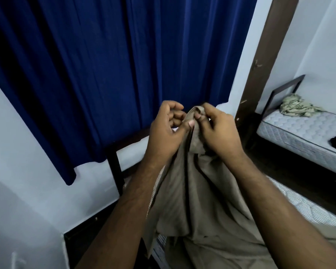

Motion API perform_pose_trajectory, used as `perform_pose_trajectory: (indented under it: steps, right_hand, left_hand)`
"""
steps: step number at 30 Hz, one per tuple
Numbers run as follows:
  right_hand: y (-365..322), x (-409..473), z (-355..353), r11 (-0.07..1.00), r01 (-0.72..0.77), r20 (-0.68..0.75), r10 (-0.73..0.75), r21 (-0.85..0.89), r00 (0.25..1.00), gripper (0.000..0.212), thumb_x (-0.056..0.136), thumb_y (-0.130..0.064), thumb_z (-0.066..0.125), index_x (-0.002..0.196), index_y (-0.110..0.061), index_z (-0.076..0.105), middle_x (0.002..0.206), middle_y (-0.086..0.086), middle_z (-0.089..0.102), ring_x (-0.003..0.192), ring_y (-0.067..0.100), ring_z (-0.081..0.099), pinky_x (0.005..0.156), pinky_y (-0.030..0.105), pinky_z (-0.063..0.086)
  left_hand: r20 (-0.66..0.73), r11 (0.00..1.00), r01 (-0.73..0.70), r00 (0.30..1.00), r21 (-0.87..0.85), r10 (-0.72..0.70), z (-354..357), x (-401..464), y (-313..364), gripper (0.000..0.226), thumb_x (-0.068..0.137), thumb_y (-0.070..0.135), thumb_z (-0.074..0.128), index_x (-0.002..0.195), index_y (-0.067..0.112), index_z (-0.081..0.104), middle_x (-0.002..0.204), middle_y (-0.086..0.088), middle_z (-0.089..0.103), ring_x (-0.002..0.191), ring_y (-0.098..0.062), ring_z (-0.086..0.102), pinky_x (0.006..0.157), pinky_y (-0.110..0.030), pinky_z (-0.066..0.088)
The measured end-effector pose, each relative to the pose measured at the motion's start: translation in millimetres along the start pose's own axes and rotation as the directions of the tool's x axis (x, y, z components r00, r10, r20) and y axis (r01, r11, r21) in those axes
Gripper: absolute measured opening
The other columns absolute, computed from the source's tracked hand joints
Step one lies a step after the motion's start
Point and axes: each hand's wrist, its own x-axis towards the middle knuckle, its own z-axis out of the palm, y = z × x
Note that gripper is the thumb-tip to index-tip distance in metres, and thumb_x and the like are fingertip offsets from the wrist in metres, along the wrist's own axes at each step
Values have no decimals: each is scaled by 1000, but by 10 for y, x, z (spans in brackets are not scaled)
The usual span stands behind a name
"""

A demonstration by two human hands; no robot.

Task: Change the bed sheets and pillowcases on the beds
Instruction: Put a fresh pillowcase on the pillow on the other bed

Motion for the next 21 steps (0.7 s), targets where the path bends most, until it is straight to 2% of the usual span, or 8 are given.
perform_pose_trajectory:
  steps: [2,6,10,13,16,18,19,21]
  right_hand:
    - [39,68,-22,984,-28,-71,41,176,997,19,101,-28,54,83,-23,53,69,-11,58,67,0,55,65,22,45]
    - [148,245,-93,899,-77,-110,137,432,984,23,103,-25,49,91,-8,60,80,6,61,76,16,58,76,35,48]
    - [190,345,-129,805,-128,-111,234,580,966,20,104,-22,50,92,-17,65,80,-2,61,77,11,56,76,29,48]
    - [266,401,-122,778,-161,-136,301,607,944,21,103,-25,51,92,-14,65,78,-2,59,75,12,54,74,31,48]
    - [364,414,-114,779,-178,-199,361,601,911,24,102,-24,51,88,-7,61,79,1,57,75,12,51,74,31,46]
    - [394,388,-104,787,-182,-213,369,589,905,26,102,-22,51,85,-4,57,77,2,52,73,12,46,71,31,43]
    - [396,373,-101,795,-184,-208,362,579,909,25,102,-21,51,82,-8,55,76,1,49,72,11,44,70,30,42]
    - [383,348,-88,814,-178,-197,335,552,921,27,103,-21,51,76,-19,50,73,-3,47,70,8,42,68,28,40]
  left_hand:
    - [11,999,-18,1000,46,18,83,-147,-122,41,84,18,79,111,16,49,96,4,65,85,-15,66,81,-39,57]
    - [79,985,-12,997,172,-2,222,-496,-389,38,85,19,79,105,22,46,94,11,60,81,-12,61,74,-34,53]
    - [92,972,-4,996,234,-18,271,-589,-507,27,90,23,73,107,19,53,97,8,66,87,-13,65,76,-41,55]
    - [5,982,43,999,183,-45,231,-520,-484,9,94,21,69,100,17,65,93,8,71,86,-13,68,77,-40,57]
    - [-116,984,94,990,153,-76,142,-427,-418,5,96,23,68,94,19,68,87,9,70,80,-9,67,70,-24,52]
    - [-138,979,131,984,154,-110,65,-360,-414,7,97,24,67,92,19,67,85,9,70,79,-5,65,71,-18,49]
    - [-120,974,169,981,149,-152,32,-326,-421,8,97,25,66,91,20,66,84,8,70,79,-5,65,72,-20,51]
    - [-18,951,306,952,36,-305,-14,-280,-397,11,98,28,64,94,17,65,91,-4,74,83,-14,68,81,-40,59]
